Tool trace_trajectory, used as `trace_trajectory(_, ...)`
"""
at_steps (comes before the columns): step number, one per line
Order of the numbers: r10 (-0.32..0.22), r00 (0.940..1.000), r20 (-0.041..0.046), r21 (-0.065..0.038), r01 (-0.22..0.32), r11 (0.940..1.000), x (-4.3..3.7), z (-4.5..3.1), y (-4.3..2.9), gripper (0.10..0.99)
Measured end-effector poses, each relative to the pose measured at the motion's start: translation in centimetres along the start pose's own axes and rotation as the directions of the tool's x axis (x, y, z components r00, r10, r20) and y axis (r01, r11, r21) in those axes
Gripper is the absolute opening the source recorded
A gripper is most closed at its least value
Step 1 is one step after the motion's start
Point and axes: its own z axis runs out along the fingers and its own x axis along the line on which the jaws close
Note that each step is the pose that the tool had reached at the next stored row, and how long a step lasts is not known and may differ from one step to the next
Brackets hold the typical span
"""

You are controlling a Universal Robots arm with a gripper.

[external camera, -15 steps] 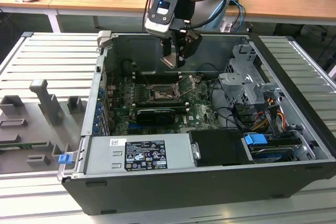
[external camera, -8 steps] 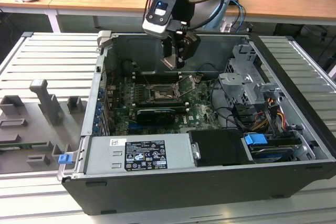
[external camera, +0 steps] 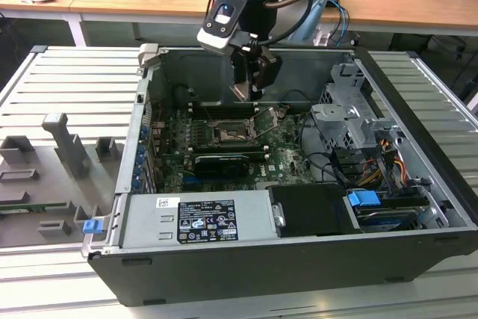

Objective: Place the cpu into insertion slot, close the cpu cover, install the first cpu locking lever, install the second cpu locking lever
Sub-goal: 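Place the cpu into insertion slot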

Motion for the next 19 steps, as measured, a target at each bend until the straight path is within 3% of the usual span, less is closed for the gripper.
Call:
trace_trajectory(8,0.075,0.9972,0.0058,-0.001,-0.075,0.9972,0.0,0.1,-0.01,0.529)
trace_trajectory(12,0.125,0.9921,0.0097,-0.002,-0.125,0.9922,0.0,0.18,-0.01,0.529)
trace_trajectory(17,0.188,0.9821,0.0144,-0.004,-0.188,0.9822,0.0,0.28,-0.02,0.529)
trace_trajectory(19,0.224,0.9744,0.0173,-0.005,-0.224,0.9746,0.0,0.32,-0.03,0.529)
